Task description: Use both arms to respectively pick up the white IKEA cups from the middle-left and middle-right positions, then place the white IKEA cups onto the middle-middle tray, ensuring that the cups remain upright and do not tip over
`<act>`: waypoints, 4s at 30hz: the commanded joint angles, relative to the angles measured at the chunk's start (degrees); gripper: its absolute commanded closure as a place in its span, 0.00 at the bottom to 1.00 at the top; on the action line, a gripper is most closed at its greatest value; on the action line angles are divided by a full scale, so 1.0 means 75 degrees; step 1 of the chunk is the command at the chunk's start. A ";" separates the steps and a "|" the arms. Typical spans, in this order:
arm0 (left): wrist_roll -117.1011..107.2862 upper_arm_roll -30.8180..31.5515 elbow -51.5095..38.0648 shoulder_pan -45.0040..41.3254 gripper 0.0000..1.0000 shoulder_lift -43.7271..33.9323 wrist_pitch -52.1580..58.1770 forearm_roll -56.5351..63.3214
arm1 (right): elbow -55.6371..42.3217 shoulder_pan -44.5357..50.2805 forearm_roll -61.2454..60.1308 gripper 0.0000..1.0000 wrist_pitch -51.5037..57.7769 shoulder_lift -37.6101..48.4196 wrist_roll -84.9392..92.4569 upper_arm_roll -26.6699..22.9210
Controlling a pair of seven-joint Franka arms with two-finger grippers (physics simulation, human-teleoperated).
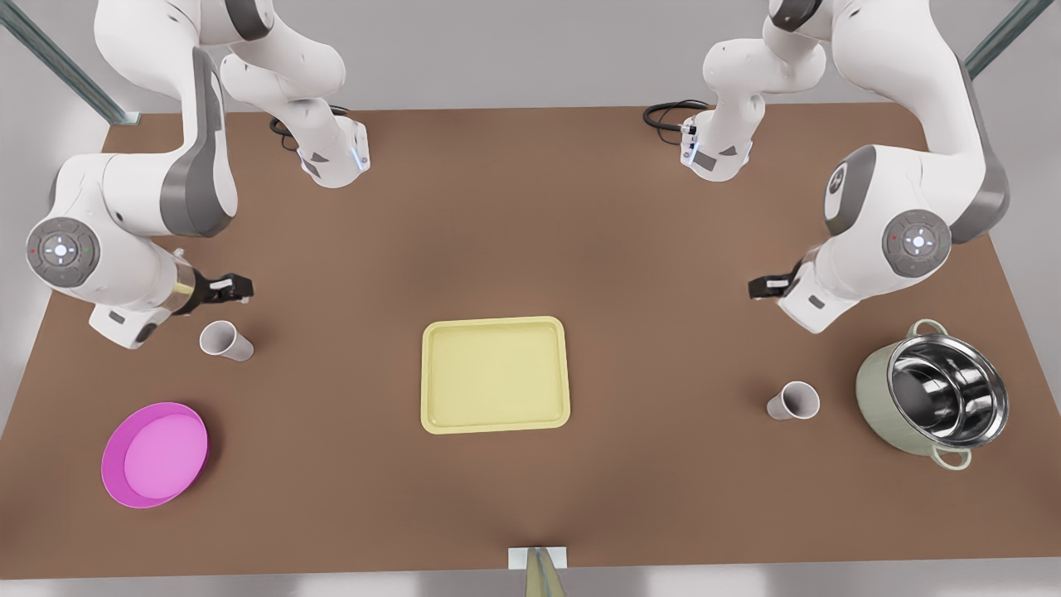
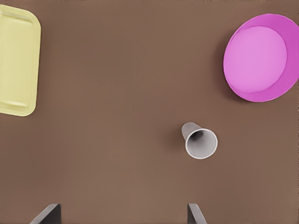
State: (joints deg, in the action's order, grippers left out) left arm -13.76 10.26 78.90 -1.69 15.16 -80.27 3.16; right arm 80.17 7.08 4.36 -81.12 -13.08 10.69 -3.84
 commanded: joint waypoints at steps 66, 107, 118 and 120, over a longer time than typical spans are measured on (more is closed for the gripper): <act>-0.8876 0.2733 -0.1192 -0.1720 0.17 0.5467 -0.4989 0.1114 | 0.3397 -0.1273 -0.1752 0.79 -0.5204 -0.1315 0.1880 0.0864; 0.0288 0.0085 -0.0184 -0.0337 0.00 -0.0241 0.0694 0.0212 | 0.2237 0.2255 -0.1870 0.00 -0.6259 -0.2779 -0.4531 0.0852; 0.0452 0.0085 -0.0195 -0.0173 0.00 -0.0112 0.0823 0.0083 | 0.2237 0.0897 -0.1718 0.00 -0.4993 -0.2088 -0.2224 0.0770; 0.0593 0.0085 -0.0207 -0.0138 0.00 -0.0123 0.0835 0.0071 | 0.1675 0.0041 -0.1695 0.00 -0.5005 -0.2533 -0.1039 0.0747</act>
State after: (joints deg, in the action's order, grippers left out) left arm -19.33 10.86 77.39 -2.77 14.33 -74.37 3.78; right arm 93.72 9.48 -8.77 -121.77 -31.48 -15.18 1.61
